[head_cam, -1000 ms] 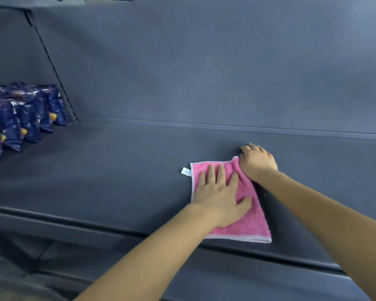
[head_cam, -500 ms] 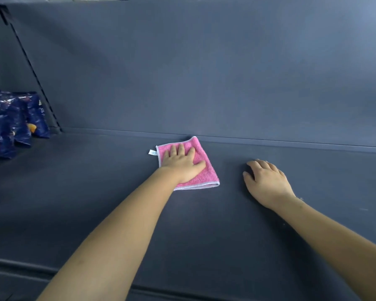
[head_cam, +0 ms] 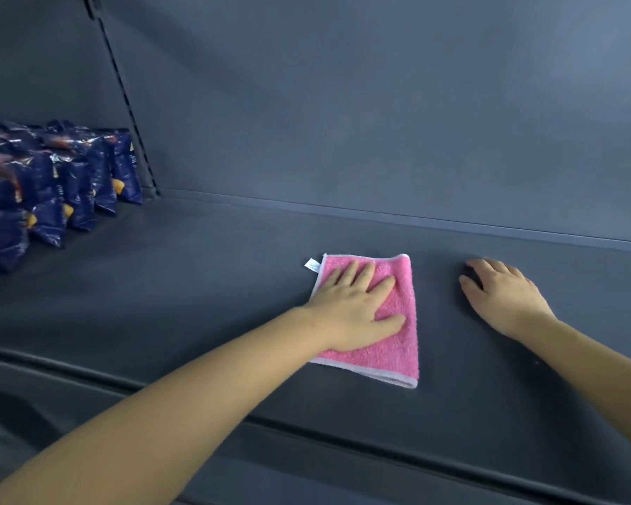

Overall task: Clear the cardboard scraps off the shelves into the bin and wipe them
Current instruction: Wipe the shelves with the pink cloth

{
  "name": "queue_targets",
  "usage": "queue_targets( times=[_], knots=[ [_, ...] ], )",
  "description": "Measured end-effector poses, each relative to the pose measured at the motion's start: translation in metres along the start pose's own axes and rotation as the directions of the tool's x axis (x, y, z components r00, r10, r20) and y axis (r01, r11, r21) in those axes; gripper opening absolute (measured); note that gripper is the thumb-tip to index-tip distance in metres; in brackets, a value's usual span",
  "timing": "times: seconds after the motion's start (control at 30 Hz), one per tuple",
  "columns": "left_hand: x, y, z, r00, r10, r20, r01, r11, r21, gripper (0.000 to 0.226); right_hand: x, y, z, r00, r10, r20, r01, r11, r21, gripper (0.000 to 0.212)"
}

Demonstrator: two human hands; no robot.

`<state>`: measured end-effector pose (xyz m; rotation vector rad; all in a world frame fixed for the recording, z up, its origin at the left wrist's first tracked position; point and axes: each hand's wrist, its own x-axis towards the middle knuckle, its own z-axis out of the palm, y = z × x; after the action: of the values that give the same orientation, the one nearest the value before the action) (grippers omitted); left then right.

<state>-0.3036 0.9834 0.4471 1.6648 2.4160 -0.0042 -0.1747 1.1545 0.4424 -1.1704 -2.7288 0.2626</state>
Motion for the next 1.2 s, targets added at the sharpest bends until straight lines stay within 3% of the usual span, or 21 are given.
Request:
queue_targets(
  times=[0.33, 0.43, 0.57, 0.7, 0.97, 1.2],
  knots=[
    [0.038, -0.105, -0.021, 0.941, -0.336, -0.047, 0.332, 0.940, -0.081, 0.063, 0.003, -0.001, 0.002, 1.000, 0.016, -0.018, -0.017, 1.000, -0.025, 0.043],
    [0.046, -0.104, -0.022, 0.945, -0.325, -0.049, 0.322, 0.945, -0.059, 0.062, 0.005, 0.001, 0.005, 1.000, 0.016, -0.016, -0.017, 0.999, -0.041, 0.043],
    [0.061, -0.076, -0.021, 0.982, -0.184, -0.033, 0.183, 0.982, -0.044, 0.062, 0.006, 0.001, 0.005, 0.999, 0.028, -0.018, -0.029, 0.999, -0.030, 0.043],
    [0.070, -0.084, -0.025, 0.970, -0.238, -0.046, 0.234, 0.969, -0.084, 0.062, 0.006, 0.001, 0.004, 0.999, 0.035, -0.014, -0.036, 0.999, -0.014, 0.043],
    [0.030, -0.182, -0.028, 0.866, -0.495, -0.064, 0.490, 0.868, -0.082, 0.062, 0.007, 0.002, 0.006, 0.999, 0.050, -0.023, -0.050, 0.999, -0.003, 0.042],
    [-0.009, -0.223, -0.024, 0.797, -0.598, -0.082, 0.591, 0.801, -0.091, 0.062, 0.005, 0.000, 0.004, 0.997, 0.082, -0.007, -0.082, 0.997, -0.003, 0.044]
  ],
)
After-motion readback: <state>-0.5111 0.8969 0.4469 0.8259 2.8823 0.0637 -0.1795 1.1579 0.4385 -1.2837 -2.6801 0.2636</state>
